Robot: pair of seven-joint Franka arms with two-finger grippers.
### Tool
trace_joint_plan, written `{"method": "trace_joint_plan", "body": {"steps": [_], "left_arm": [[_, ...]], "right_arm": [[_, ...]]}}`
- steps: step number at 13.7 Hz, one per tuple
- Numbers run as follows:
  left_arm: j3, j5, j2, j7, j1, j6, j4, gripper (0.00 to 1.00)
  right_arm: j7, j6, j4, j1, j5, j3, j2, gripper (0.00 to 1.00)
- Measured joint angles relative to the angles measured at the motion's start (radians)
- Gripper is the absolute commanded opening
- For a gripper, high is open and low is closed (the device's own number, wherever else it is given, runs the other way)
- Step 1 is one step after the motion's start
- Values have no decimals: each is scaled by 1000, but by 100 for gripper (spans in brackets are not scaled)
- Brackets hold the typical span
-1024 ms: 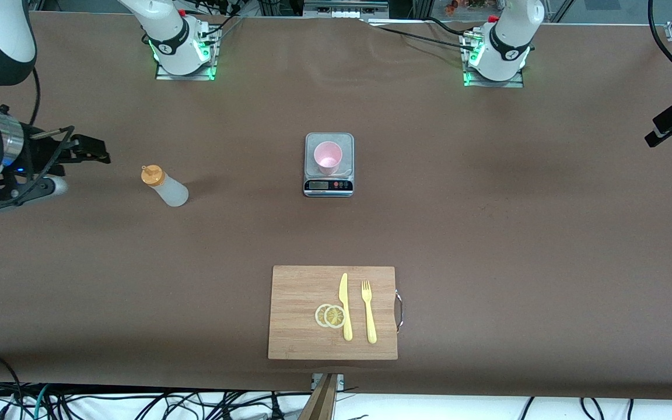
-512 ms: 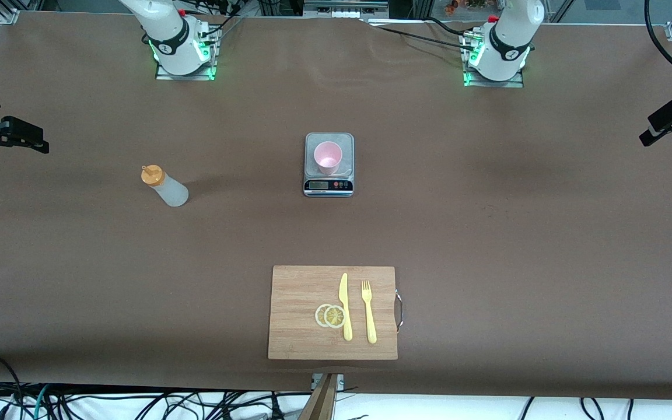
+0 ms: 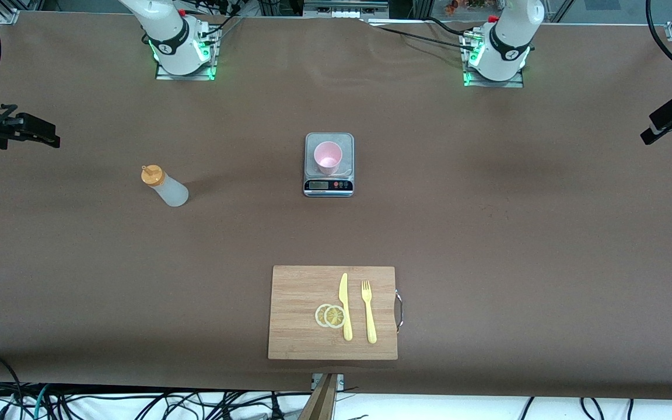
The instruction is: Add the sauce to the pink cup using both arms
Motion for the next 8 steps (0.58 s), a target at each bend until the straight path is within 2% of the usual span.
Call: {"method": "trace_joint_plan", "body": {"steps": [8], "left_arm": [[1,0,0,0,0,-16,8,100]], "right_arm": [[1,12,-15,38,-1,-38,4,100]]}}
